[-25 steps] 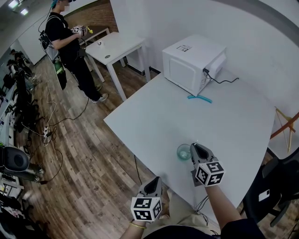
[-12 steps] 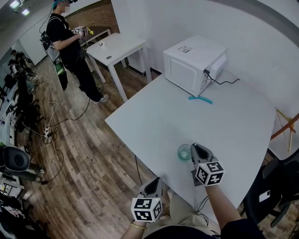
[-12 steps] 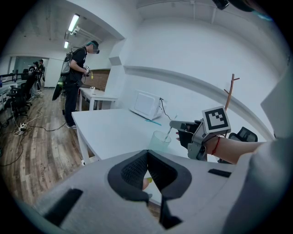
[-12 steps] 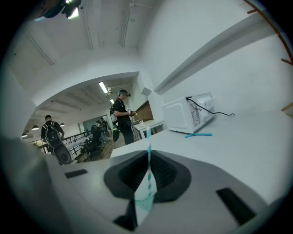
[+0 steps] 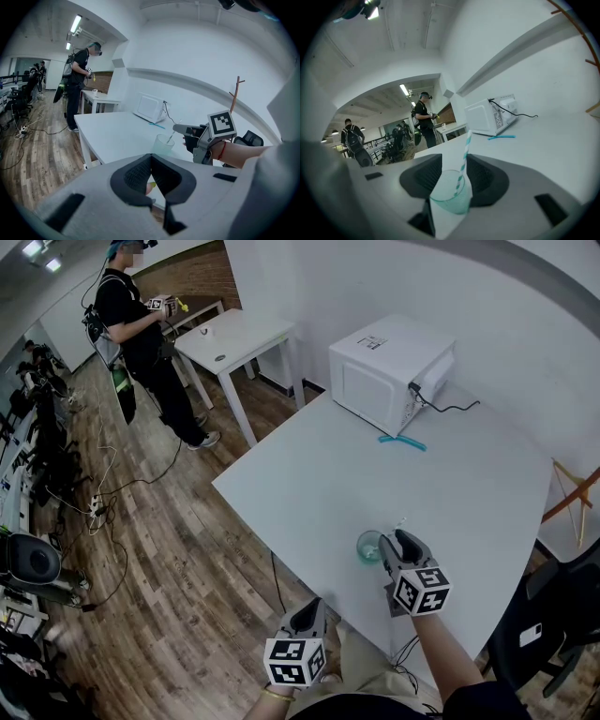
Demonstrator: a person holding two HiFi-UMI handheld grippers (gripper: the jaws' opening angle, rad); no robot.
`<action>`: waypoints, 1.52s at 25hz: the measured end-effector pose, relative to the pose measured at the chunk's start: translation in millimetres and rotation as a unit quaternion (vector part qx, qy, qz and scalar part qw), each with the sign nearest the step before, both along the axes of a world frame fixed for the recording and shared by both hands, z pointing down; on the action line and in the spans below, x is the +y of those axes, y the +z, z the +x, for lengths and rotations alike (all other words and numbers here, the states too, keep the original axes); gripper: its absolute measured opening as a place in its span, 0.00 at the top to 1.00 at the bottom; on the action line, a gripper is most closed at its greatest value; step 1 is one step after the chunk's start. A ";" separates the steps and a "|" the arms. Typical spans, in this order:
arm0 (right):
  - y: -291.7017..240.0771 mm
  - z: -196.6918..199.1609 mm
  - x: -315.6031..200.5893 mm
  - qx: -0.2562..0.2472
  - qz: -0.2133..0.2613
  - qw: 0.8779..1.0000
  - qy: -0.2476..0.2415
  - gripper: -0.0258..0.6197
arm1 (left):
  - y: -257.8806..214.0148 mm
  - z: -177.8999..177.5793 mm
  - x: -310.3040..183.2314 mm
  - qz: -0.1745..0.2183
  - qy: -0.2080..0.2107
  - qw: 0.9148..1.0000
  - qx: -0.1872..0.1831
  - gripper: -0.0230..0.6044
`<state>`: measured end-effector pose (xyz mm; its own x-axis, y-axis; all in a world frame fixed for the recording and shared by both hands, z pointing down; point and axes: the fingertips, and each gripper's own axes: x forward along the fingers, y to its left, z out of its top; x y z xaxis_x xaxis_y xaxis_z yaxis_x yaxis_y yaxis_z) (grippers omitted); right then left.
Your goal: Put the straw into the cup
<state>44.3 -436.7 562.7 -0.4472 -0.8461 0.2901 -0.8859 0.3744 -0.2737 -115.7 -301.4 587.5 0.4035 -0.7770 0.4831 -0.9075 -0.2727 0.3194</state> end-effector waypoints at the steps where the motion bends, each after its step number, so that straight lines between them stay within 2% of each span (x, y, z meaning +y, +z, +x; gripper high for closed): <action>1: -0.7 0.1 0.5 0.000 0.000 1.000 0.000 0.73 | -0.5 -0.3 0.5 0.000 0.000 1.000 0.000 0.95; 14: -14.6 1.4 12.6 -0.001 0.016 1.000 0.004 0.73 | -6.8 1.2 7.8 0.007 0.000 1.000 0.000 0.95; 24: -38.3 -5.6 60.9 -0.012 0.032 0.999 -0.008 0.73 | -20.1 5.2 29.1 0.020 0.010 1.000 0.003 0.95; 31: -55.7 -10.8 103.9 -0.012 0.043 0.999 -0.016 0.86 | -28.3 9.5 52.4 0.030 0.018 0.999 0.004 0.95; 38: -75.4 -21.1 144.7 -0.028 0.057 0.998 -0.025 0.89 | -36.4 9.4 74.4 0.042 0.020 0.999 0.006 0.95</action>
<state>23.3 -292.0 487.2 -0.5033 -0.8481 0.1658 -0.8494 0.4503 -0.2752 -106.3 -227.0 551.2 0.4411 -0.7977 0.4112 -0.8914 -0.3360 0.3042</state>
